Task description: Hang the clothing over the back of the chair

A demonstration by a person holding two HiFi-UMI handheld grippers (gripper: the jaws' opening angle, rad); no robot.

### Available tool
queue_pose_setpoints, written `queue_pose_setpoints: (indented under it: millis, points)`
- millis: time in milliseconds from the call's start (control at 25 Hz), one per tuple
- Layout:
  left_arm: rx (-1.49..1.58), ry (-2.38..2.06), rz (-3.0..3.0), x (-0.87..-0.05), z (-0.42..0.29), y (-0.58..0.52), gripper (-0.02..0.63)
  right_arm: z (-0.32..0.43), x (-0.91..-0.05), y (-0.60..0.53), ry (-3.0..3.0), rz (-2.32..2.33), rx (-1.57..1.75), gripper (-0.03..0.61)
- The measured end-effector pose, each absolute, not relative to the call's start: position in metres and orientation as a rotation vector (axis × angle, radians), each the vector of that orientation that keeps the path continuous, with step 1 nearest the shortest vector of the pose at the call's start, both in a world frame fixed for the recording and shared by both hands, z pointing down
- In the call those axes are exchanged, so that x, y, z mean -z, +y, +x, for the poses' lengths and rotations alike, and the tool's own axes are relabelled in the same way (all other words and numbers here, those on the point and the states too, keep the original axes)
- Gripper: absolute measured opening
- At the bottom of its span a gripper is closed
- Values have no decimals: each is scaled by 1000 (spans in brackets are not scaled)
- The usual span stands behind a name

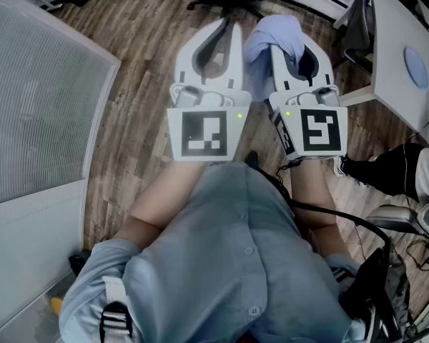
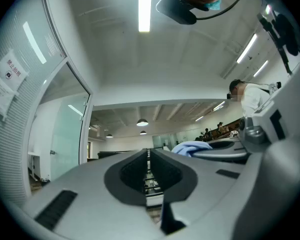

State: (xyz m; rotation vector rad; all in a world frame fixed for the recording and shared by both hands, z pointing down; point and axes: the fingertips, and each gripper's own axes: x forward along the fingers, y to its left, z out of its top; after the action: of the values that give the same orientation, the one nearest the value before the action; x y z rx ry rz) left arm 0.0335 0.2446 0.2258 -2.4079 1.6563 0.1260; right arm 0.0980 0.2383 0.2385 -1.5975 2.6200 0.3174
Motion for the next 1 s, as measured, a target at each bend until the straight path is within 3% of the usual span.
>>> queue_pose_setpoints:
  millis: [1000]
  points:
    - [-75,1769,-2358,-246,78,235,23,149,-247,224,2664,-1502,-272,35]
